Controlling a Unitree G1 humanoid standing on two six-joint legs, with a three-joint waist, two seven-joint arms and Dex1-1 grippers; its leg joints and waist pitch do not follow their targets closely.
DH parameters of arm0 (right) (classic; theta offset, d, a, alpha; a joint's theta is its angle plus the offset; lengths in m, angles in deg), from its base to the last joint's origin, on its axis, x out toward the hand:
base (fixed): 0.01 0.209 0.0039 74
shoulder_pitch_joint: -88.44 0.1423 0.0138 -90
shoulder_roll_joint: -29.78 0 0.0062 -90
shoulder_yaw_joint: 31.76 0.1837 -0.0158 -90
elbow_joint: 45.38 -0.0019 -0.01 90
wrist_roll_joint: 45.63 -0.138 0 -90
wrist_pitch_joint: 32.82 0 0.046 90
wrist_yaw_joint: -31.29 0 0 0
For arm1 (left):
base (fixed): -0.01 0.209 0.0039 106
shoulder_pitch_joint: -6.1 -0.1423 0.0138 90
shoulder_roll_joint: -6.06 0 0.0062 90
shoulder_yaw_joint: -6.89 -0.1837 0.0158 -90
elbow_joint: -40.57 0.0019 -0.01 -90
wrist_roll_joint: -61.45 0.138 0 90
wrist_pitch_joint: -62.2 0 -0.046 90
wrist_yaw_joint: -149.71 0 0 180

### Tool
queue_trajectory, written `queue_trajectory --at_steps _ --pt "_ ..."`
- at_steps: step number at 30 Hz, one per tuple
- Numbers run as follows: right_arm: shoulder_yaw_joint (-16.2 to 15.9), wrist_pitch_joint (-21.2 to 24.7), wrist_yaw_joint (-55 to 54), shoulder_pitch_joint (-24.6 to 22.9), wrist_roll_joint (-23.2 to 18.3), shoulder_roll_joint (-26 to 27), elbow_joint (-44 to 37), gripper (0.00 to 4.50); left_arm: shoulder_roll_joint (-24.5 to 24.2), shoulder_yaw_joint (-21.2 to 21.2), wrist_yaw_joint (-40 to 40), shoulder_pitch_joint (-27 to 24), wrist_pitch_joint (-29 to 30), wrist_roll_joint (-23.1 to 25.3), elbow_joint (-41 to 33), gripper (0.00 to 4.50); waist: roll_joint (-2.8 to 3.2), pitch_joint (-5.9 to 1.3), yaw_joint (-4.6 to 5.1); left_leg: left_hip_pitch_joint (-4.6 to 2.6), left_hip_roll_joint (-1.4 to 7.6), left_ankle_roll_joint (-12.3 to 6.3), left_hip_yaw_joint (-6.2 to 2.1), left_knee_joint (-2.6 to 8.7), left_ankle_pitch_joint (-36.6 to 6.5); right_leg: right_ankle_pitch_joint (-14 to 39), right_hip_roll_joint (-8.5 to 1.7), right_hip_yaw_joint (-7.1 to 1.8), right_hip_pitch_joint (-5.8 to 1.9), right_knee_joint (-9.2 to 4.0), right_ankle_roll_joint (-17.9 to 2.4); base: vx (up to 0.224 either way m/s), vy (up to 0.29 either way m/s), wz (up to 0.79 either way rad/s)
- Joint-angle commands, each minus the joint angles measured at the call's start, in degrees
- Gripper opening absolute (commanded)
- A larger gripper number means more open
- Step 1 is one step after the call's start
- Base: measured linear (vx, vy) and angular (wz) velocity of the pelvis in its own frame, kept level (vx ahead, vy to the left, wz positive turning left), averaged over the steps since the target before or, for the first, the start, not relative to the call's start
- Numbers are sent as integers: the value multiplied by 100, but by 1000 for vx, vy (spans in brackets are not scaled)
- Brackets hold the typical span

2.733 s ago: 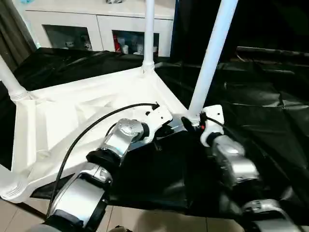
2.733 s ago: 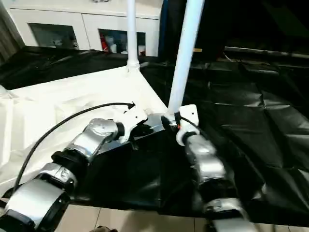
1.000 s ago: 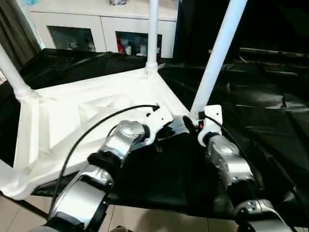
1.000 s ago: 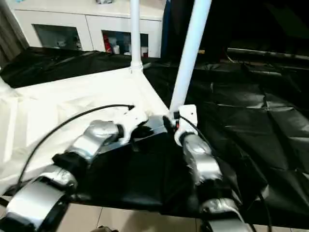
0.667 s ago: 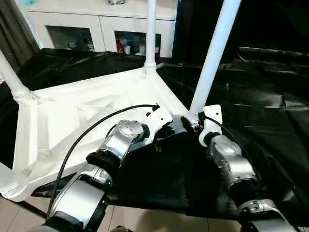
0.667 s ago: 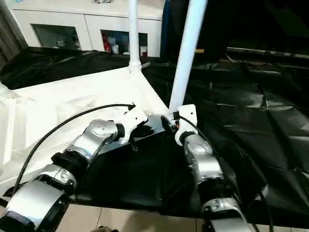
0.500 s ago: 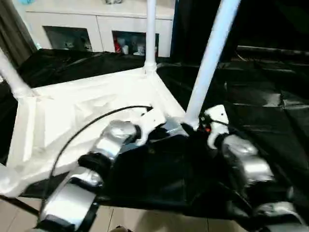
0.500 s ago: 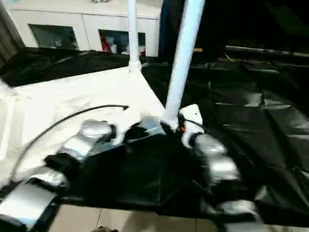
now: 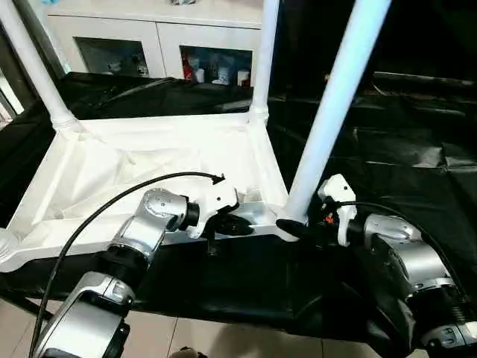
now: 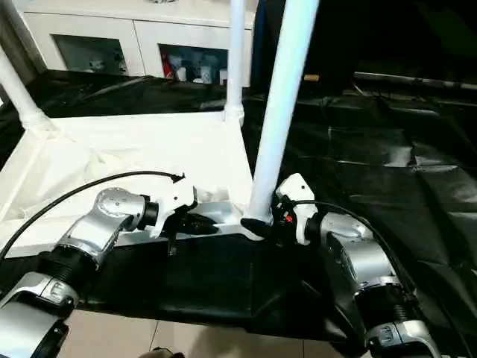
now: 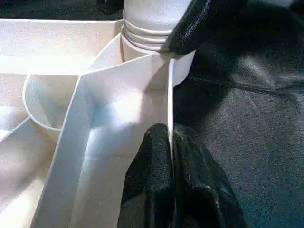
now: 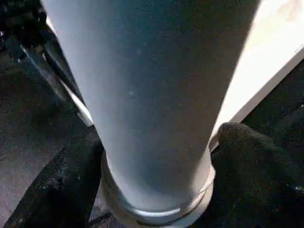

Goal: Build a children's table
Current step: Rotate leg to tighten

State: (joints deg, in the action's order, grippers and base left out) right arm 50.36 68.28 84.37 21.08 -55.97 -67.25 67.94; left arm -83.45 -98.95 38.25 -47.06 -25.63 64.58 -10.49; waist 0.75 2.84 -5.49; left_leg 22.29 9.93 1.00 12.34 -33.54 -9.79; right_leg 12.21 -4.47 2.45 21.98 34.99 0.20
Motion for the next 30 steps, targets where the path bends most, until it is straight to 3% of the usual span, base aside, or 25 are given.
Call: queue_trajectory --at_steps 1,7,14,20,23,24,25,27,29,30 --pt "-22 25 18 15 27 -19 -2 360 155 6 231 -76 -65 -337 -129 0 -124 -324 12 -160 396 -271 -200 383 -1136 1086 -474 -248 -152 -446 -1324 0 0 0" --pt "-32 92 62 22 34 -26 -46 305 119 8 271 -127 84 -355 -320 0 -119 -332 19 -145 394 -307 -200 376 -1035 897 -465 -243 -165 -421 -1348 0 0 0" --pt "44 45 -193 -35 50 76 23 278 153 32 69 -110 91 -279 -281 0 -120 -333 25 -145 387 -331 -200 368 -1000 834 -464 -240 -164 -419 -1381 0 0 0" --pt "551 -61 -2081 22 202 865 697 278 569 131 -1255 257 100 125 482 0 -125 -317 91 -183 378 -49 -226 413 -1334 1351 -463 -247 -138 -477 -1267 0 0 0" --pt "569 -48 -2405 -1 266 1016 751 278 673 141 -1511 334 106 182 618 0 -116 -314 97 -190 368 -14 -226 415 -1392 1410 -478 -260 -132 -499 -1202 0 0 0" --pt "563 -11 -2798 -17 370 1189 804 278 805 156 -1816 432 155 240 775 0 -121 -319 91 -187 372 -24 -228 416 -1373 1383 -480 -259 -144 -497 -1194 0 0 0" --pt "565 1 -3200 -15 473 1359 866 278 937 178 -2131 527 196 290 918 0 -96 -310 102 -194 366 -13 -216 423 -1344 1293 -456 -268 -104 -497 -1178 0 0 0" --pt "610 -1 -3861 68 602 1649 1030 278 1159 194 -2541 660 250 344 1109 0 -113 -321 96 -199 360 27 -221 427 -1344 1271 -457 -262 -124 -494 -1170 0 0 0" --pt "653 -96 -4255 238 670 1863 1243 278 1326 183 -2749 752 208 377 1252 0 -61 -320 108 -196 360 70 -229 435 -1408 1234 -460 -266 -117 -498 -1174 0 0 0" --pt "670 -132 -4365 292 702 1927 1311 278 1373 186 -2786 792 166 386 1332 0 -68 -324 115 -208 355 84 -223 429 -1447 1234 -459 -269 -108 -506 -1177 0 0 0"
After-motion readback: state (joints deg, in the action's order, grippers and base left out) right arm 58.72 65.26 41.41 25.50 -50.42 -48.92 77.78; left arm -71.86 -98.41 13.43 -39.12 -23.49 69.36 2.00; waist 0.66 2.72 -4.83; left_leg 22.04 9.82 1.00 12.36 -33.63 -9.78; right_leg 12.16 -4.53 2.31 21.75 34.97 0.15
